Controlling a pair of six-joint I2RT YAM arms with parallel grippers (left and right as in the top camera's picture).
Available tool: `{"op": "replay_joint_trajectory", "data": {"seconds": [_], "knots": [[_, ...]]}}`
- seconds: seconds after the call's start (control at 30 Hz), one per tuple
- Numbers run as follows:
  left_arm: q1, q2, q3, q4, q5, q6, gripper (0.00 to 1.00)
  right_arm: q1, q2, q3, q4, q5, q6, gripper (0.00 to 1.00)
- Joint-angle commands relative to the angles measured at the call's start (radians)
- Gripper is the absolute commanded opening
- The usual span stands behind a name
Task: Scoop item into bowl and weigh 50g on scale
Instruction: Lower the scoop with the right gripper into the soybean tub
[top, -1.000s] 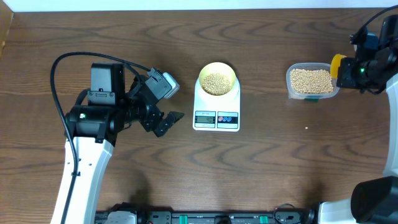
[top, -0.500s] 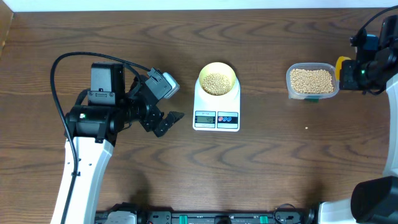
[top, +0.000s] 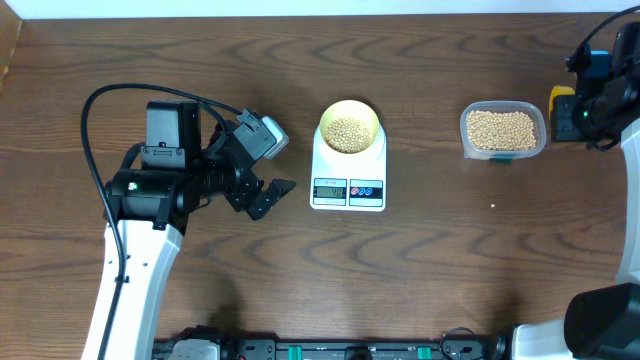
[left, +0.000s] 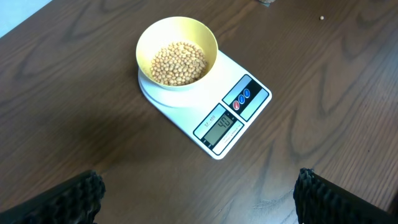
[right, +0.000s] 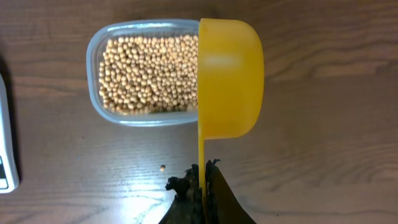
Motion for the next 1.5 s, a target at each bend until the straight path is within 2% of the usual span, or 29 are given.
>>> {"op": "replay_joint_trajectory", "data": {"seconds": [0.0,0.9,1.47], "knots": [[0.004,0.000,0.015,0.000,0.009,-0.012,0.99,0.000,-0.020,0.022,0.017,-0.010,-0.020,0.01],[0.004,0.000,0.014,0.000,0.009,-0.012,0.99,0.054,0.198,0.021,0.027,-0.146,-0.016,0.01],[0.004,0.000,0.015,0.000,0.009,-0.012,0.99,0.073,0.345,0.021,0.069,-0.162,-0.016,0.01]]}}
